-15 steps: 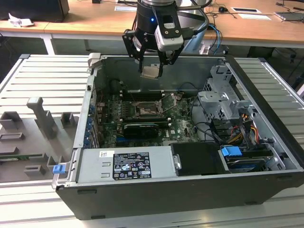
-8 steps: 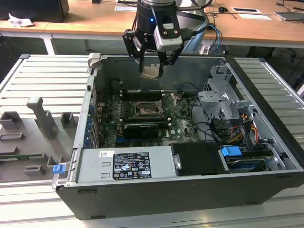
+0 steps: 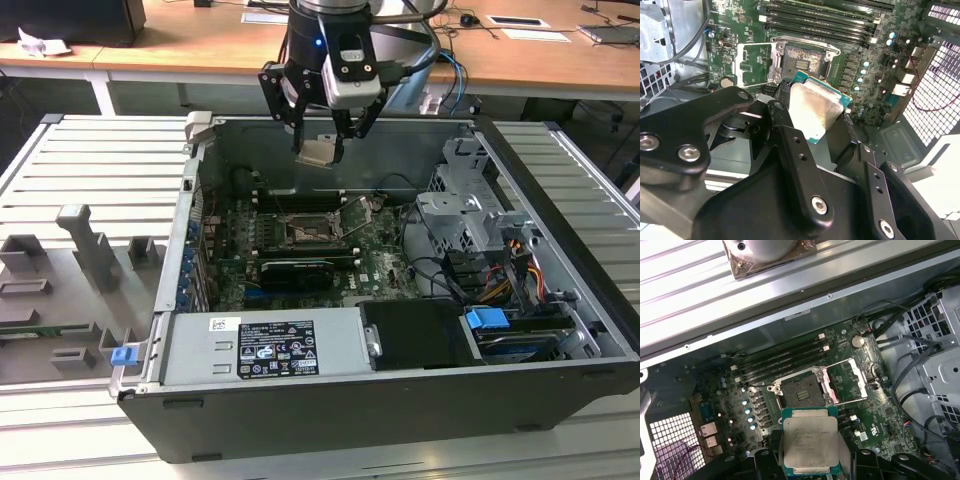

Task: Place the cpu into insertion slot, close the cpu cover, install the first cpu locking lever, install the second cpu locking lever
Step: 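Place the cpu into insertion slot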

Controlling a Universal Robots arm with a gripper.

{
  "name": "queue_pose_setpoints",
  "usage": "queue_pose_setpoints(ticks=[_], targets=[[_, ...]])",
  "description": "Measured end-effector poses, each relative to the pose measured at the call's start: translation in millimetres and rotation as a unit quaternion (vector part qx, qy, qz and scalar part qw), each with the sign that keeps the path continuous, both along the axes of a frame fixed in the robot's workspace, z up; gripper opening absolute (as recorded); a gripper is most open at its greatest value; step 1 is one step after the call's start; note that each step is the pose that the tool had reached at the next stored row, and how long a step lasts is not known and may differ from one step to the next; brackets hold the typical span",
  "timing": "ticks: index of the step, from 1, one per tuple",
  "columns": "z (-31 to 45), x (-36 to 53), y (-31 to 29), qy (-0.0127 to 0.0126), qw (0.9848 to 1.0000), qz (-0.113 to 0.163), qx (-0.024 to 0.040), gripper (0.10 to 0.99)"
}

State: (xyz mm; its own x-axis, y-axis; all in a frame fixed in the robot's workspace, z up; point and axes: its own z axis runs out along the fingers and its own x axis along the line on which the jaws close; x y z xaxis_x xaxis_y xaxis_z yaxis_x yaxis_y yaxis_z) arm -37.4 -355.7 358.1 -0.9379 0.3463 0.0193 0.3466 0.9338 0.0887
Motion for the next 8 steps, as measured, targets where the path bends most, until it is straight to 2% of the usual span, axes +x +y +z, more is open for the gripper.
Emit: queue_pose_setpoints(ticks=[8], targets=[[-0.6, 0.0, 0.0, 0.0000, 0.9998, -0.019, 0.0000, 0.529]])
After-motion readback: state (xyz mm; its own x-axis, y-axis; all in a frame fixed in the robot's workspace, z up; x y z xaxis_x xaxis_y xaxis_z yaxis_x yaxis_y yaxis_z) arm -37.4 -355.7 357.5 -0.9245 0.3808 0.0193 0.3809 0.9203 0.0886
